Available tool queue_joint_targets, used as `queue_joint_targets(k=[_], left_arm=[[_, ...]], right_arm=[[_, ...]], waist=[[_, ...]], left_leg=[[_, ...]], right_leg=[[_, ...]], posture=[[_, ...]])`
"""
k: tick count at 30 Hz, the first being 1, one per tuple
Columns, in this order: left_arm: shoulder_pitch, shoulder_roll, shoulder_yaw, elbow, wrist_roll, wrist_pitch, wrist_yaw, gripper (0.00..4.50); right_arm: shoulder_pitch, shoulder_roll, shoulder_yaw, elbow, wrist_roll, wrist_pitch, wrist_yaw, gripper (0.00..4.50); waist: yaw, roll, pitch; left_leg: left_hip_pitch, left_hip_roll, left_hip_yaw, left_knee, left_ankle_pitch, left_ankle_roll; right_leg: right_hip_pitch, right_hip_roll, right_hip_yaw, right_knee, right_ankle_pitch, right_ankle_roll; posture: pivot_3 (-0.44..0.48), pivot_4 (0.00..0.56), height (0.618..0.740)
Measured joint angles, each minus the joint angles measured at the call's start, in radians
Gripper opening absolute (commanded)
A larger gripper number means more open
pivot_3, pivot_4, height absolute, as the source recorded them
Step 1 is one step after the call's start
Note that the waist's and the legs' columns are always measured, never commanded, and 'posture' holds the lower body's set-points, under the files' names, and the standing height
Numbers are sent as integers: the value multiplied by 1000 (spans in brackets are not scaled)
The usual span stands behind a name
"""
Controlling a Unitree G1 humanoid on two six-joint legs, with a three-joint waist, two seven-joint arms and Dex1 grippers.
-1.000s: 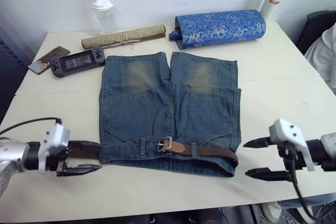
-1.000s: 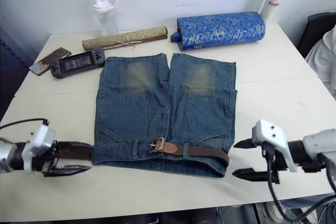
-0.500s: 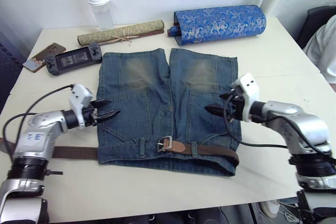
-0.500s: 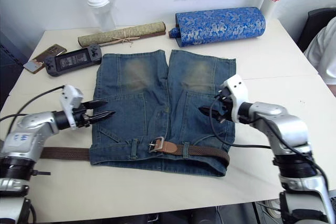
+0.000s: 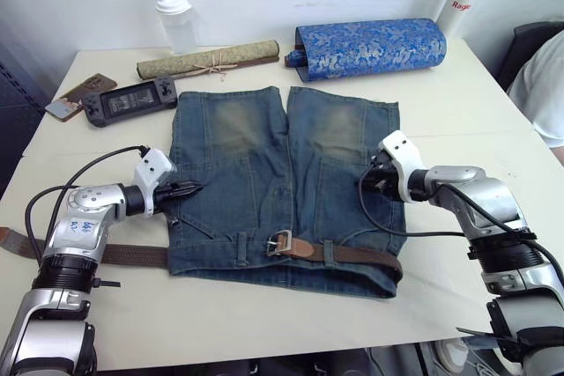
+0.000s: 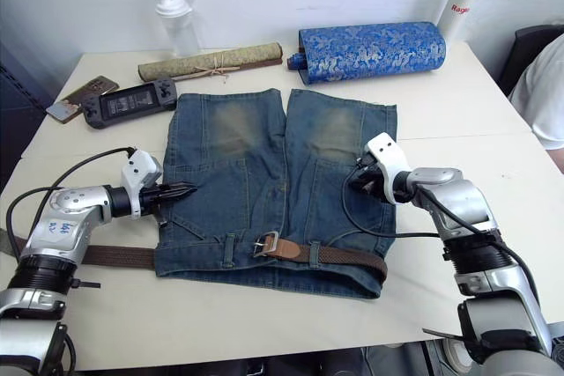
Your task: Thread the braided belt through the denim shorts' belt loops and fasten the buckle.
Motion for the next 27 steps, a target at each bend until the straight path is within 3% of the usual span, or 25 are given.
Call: queue_joint_targets(k=[6, 13, 22, 27], left_arm=[[-39, -75, -1, 71, 49, -31, 45, 0], [-168, -164, -3, 251, 129, -118, 148, 0], [-169, -171, 0, 278, 149, -180, 156, 0], [-163, -158, -34, 280, 204, -272, 173, 0]], right_arm=[[-91, 102, 27, 232, -112, -211, -29, 48], [-210, 197, 37, 500, -218, -441, -93, 48], [-194, 201, 20, 473, -233, -435, -88, 48], [-121, 173, 0, 315, -235, -319, -77, 48]], waist=[[1, 0, -6], [3, 2, -7], [1, 4, -7], [3, 4, -7]], left_leg=[[14, 0, 0, 0, -2, 0], [15, -2, -4, 0, -1, -1], [14, -2, -5, 0, -1, -1], [13, -2, -6, -2, -1, -1]], right_leg=[[13, -2, 1, -2, 0, 0], [15, -10, 5, -1, 0, -1], [15, -10, 1, -1, 0, -1], [15, -11, 0, -2, 0, -1]], posture=[[0, 150, 717], [0, 150, 717], [0, 150, 717], [0, 150, 717]])
